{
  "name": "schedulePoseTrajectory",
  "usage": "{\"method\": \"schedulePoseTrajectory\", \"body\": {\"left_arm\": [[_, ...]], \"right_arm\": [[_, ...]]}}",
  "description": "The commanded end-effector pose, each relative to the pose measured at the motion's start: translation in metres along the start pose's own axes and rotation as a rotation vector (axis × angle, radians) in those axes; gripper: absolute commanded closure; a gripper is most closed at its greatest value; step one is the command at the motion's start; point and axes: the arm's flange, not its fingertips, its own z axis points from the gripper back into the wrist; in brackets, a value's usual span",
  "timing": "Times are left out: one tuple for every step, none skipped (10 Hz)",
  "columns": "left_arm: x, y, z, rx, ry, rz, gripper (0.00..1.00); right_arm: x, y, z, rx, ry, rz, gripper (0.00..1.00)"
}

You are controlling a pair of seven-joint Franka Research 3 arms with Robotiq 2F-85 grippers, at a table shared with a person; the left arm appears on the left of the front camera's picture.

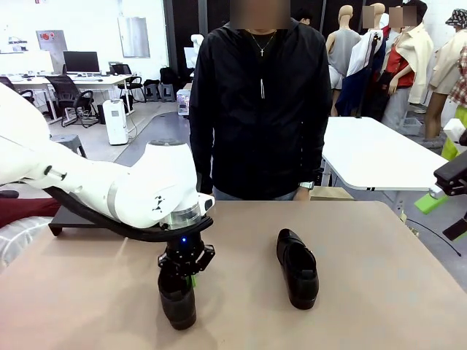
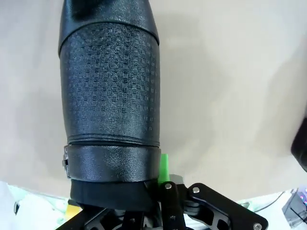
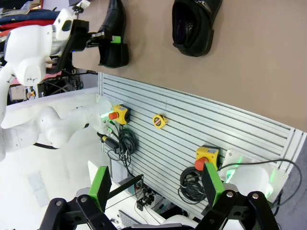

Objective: Organize the shoes by placing them on the stand.
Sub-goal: Place the Shoe from the middle of the table onto the Shoes Stand.

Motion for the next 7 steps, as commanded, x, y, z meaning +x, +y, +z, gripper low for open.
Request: {"method": "schedulePoseTrajectory", "body": {"left_arm": [[-0.031,0.028,0.047,-0.021,-0.031,-0.024,1.0],[-0.049,0.046,0.073,-0.041,-0.047,-0.091,1.0],[-0.066,0.068,0.1,-0.065,-0.056,-0.161,1.0],[-0.076,0.089,0.123,-0.089,-0.07,-0.229,1.0],[-0.077,0.11,0.14,-0.086,-0.081,-0.229,1.0],[-0.078,0.119,0.143,-0.079,-0.09,-0.264,1.0],[-0.084,0.115,0.137,-0.149,-0.053,-0.314,1.0]], "right_arm": [[0.001,0.0,0.003,0.018,0.001,0.023,0.0],[0.001,0.0,0.003,0.018,0.001,0.023,0.0],[0.001,0.0,0.003,0.018,0.001,0.023,0.0],[0.001,0.0,0.003,0.018,0.001,0.023,0.0],[0.001,0.0,0.003,0.018,0.001,0.023,0.0],[0.001,0.0,0.003,0.018,0.001,0.023,0.0],[0.001,0.0,0.003,0.018,0.001,0.023,0.0]]}}
